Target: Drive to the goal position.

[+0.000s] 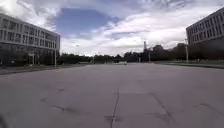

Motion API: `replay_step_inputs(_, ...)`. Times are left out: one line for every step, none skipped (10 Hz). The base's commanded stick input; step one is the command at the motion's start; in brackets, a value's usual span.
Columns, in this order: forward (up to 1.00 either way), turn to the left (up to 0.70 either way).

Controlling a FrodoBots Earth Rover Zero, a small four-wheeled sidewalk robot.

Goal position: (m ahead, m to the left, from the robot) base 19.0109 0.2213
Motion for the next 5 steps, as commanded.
replay_step_inputs(0.70, -0.35)
replay_step_inputs(0.70, -0.35)
replay_step_inputs(0.70, -0.23)
replay_step_inputs(0.70, 0.00)
replay_step_inputs(0.70, 0.00)
